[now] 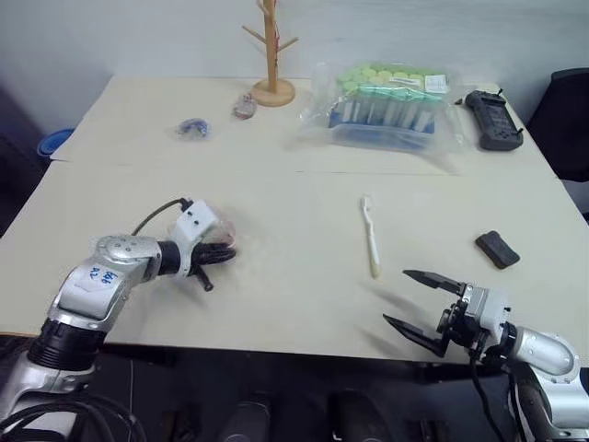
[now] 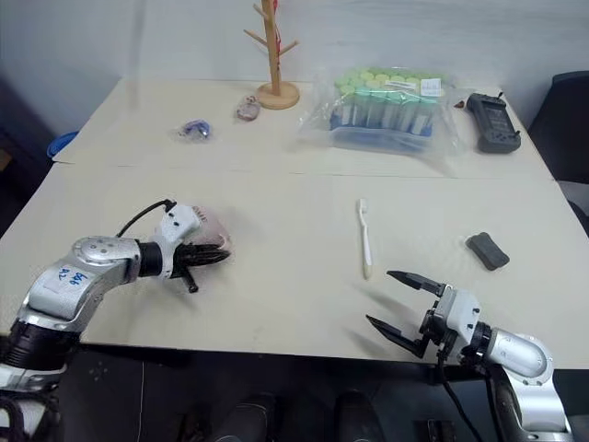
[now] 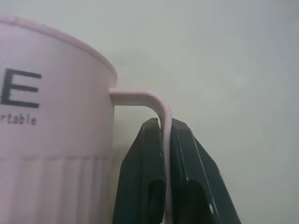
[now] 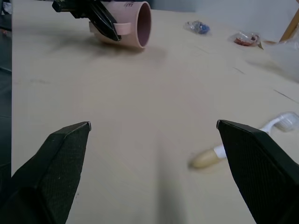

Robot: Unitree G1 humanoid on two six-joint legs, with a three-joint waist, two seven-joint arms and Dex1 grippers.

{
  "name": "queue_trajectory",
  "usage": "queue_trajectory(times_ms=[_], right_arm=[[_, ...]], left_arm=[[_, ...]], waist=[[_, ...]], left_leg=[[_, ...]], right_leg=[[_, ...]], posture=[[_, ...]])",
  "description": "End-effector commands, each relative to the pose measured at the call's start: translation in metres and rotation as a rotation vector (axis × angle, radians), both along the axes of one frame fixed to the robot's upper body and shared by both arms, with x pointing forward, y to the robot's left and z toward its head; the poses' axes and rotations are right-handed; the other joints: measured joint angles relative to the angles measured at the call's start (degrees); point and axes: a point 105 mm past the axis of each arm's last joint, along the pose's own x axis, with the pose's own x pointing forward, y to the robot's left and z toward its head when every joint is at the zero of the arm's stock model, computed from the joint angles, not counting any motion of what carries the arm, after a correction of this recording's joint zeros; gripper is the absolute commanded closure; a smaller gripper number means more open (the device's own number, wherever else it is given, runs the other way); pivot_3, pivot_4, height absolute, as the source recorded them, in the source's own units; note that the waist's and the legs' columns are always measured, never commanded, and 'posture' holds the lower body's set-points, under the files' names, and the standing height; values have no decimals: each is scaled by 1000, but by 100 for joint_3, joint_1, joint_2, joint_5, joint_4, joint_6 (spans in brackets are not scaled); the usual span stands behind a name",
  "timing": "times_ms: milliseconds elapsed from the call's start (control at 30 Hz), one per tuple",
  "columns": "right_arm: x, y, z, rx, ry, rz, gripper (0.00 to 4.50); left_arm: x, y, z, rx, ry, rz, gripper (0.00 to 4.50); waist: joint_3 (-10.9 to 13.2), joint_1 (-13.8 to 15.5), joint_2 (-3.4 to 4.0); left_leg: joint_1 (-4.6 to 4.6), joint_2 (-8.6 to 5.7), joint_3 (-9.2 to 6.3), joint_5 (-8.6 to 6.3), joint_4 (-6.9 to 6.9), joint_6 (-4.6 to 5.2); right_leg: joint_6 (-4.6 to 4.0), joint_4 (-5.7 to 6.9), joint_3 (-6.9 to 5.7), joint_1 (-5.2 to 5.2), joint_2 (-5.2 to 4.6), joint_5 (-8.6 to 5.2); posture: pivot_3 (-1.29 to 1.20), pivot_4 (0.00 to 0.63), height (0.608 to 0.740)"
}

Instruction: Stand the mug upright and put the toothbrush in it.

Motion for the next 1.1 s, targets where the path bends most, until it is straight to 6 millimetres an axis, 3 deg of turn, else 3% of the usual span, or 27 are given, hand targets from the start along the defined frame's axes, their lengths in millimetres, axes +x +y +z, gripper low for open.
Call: queue_trajectory(times_ms=[33,200,433,467,733,933,1033,1100], right_arm=[[-1,1,20,34,-63,-16,0],[-1,7,24,49,-77,-32,0],[-5,11,26,58,-78,-64,0],[-5,11,26,57,-73,-67,0],[-5,4,23,68,-17,-106,0],[-10,-24,15,57,12,-210,0],[-18,-34,9,34,31,-236,0],[-28,-52,4,-1,39,-296,0]], left_arm=[[-11,-19,29,-256,-100,-216,4469],[-12,-51,23,-458,-110,-367,4469],[-3,-75,-22,-541,-104,-302,4469],[-1,-74,-27,-557,-95,-267,4223],[-12,-38,-46,-440,-113,-136,1946],[-25,10,-34,-349,-171,1,148],[-32,27,-32,-309,-184,31,15],[-39,49,-23,-271,-219,78,15]], waist=[[3,-16,-6],[5,-42,-9],[7,-37,-13],[7,-36,-13],[5,-83,-11],[5,-64,-10],[5,-33,-9],[5,-31,-9]], left_leg=[[-3,-1,0,0,4,1],[-3,1,1,0,3,1],[2,-1,13,1,4,4],[2,0,13,1,4,4],[10,5,15,1,0,6],[9,6,9,1,-4,7],[9,6,9,-1,-12,8],[6,5,8,-1,-11,10]], right_leg=[[3,0,0,0,0,1],[6,2,-4,-2,7,3],[14,3,-42,-2,11,7],[14,3,-42,-2,11,7],[17,6,-27,-1,11,9],[17,2,16,-1,8,9],[17,-8,17,0,6,9],[17,-11,16,0,5,9]], posture=[[0,150,740],[0,150,740],[0,150,740],[0,150,740],[0,150,740],[0,150,740],[0,150,740],[0,150,740]])
